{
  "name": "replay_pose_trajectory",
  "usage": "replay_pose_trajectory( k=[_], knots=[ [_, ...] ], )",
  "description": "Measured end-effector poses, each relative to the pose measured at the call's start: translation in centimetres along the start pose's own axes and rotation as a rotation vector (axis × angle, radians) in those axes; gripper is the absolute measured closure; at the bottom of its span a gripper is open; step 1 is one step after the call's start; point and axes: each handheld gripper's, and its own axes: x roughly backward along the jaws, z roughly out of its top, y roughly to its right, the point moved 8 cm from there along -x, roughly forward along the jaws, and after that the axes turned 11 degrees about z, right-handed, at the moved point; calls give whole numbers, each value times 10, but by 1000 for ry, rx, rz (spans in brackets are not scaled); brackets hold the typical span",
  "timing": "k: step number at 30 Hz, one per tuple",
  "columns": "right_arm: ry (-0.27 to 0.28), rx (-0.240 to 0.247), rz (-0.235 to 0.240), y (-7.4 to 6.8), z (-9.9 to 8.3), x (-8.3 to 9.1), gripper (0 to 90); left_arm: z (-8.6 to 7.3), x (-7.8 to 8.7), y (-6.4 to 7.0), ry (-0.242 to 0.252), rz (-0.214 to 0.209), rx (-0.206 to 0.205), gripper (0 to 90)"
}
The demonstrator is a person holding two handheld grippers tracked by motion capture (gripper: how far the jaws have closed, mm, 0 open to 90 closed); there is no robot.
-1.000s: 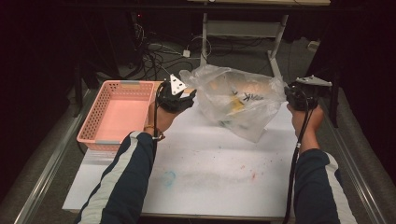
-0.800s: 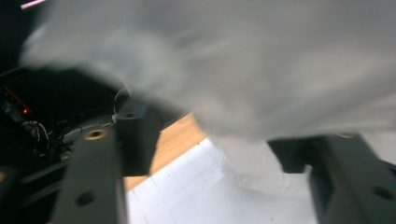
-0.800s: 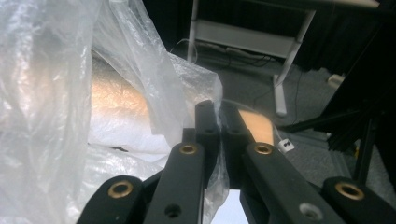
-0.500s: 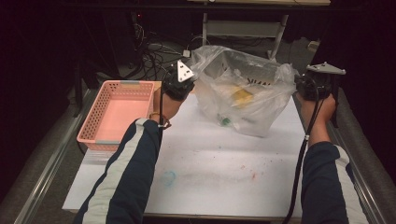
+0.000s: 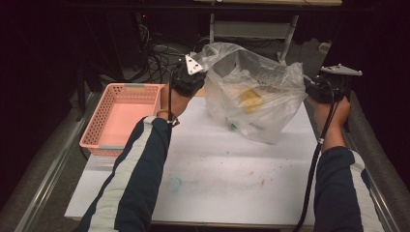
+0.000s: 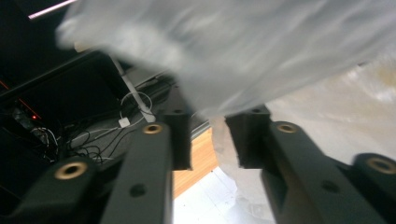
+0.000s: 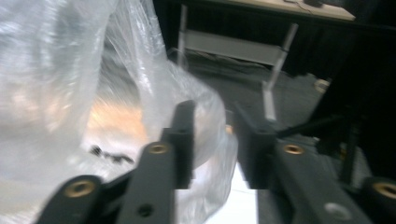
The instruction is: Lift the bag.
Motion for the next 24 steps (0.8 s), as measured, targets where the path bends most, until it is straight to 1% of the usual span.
replay_pose_trajectory(
  k=[1, 2, 4, 6, 8, 11, 12, 14, 16, 17, 18, 20, 21, 22, 24],
  knots=[
    [7, 7, 8, -2, 2, 2, 621, 2, 2, -1, 6, 2, 3, 624],
    [16, 11, 26, -5, 4, 4, 591, 3, 5, -2, 17, -7, 7, 619],
    [30, 24, 58, -12, 8, 9, 514, 6, 8, -3, 19, 5, -6, 618],
    [64, 25, 80, -18, 14, 16, 467, 7, 11, -4, 21, 9, -7, 618],
    [98, 25, 101, -25, 21, 24, 422, 7, 13, -4, 16, 11, -3, 587],
    [141, 42, 123, -36, 32, 37, 366, 6, 15, -4, 16, 7, 0, 570],
    [157, 47, 138, -41, 35, 42, 353, 6, 16, -3, 17, 6, 1, 567],
    [174, 64, 137, -47, 40, 48, 329, 4, 19, -2, 20, 4, -3, 521],
    [187, 81, 135, -53, 43, 55, 318, 1, 23, -1, 28, -1, 6, 490],
    [197, 81, 147, -56, 44, 58, 314, -1, 24, -1, 29, 1, 8, 472],
    [202, 84, 154, -60, 44, 60, 305, -3, 26, -1, 31, 8, 10, 427],
    [210, 96, 164, -67, 43, 67, 296, -8, 30, -1, 34, 13, 4, 403],
    [219, 105, 179, -72, 42, 71, 294, -11, 32, 0, 37, 19, -1, 381],
    [231, 116, 185, -76, 41, 76, 294, -13, 34, 0, 41, 21, -1, 373],
    [247, 144, 188, -86, 36, 87, 300, -16, 38, 0, 52, 11, 12, 372]
  ],
)
